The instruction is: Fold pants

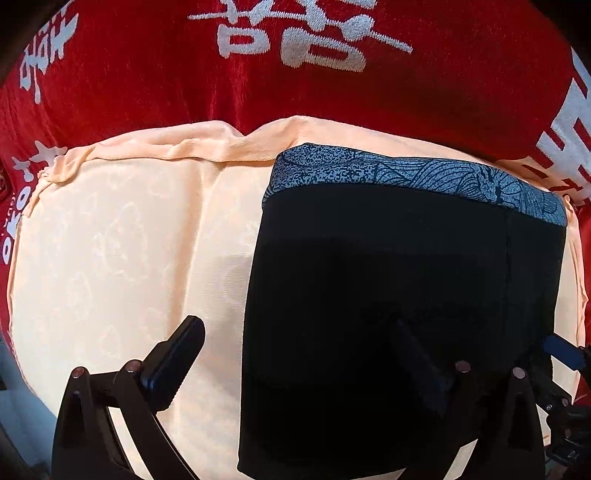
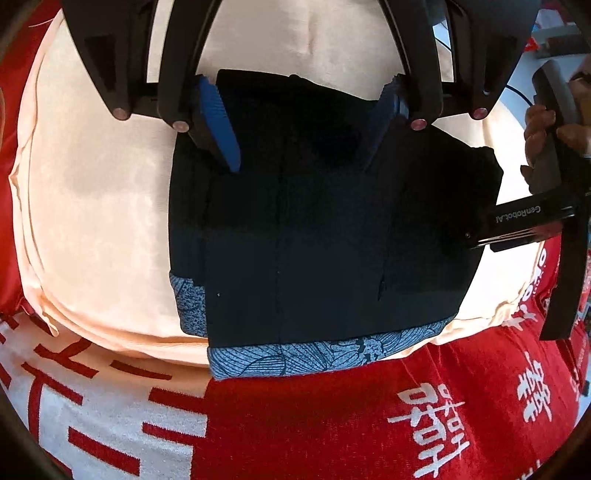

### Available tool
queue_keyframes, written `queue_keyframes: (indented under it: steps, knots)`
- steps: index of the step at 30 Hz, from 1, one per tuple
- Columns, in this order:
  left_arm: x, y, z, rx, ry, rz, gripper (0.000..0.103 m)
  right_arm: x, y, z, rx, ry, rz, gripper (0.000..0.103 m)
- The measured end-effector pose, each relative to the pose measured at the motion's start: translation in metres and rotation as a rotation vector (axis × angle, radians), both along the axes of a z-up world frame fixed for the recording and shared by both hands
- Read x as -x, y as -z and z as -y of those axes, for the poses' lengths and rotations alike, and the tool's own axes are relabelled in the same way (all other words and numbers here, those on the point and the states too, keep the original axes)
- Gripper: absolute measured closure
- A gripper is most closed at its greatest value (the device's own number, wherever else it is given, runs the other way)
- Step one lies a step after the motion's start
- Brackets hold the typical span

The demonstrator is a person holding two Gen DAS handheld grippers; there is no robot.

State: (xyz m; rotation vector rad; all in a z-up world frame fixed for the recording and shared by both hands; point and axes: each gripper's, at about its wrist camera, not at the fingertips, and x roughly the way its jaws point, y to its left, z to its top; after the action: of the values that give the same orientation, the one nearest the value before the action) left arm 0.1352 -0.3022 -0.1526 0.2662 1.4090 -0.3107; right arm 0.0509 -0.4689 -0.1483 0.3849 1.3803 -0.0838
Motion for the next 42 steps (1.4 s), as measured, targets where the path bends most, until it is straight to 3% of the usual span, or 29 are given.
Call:
queue_keyframes:
  steps: [13,28,31,38,42]
  knots:
    - [0.004,-0.005,0.023,-0.031,0.001,0.000,0.001,0.026,-0.014,0.043,-0.054,0.166,-0.013,0.032]
    - [-0.004,-0.002,0.033,-0.030,0.016,-0.017,0.001,0.043,-0.002,0.066,-0.101,0.205,-0.057,0.032]
    - [-0.010,-0.005,0.025,0.001,0.029,-0.051,0.001,0.044,0.000,0.072,-0.132,0.216,-0.053,0.032]
    - [-0.027,-0.017,0.008,0.169,0.047,-0.113,0.001,0.047,0.008,0.084,-0.224,0.242,-0.044,0.032]
    - [-0.044,-0.011,-0.006,0.257,0.041,-0.210,0.001,0.044,0.012,0.095,-0.289,0.271,-0.021,0.032]
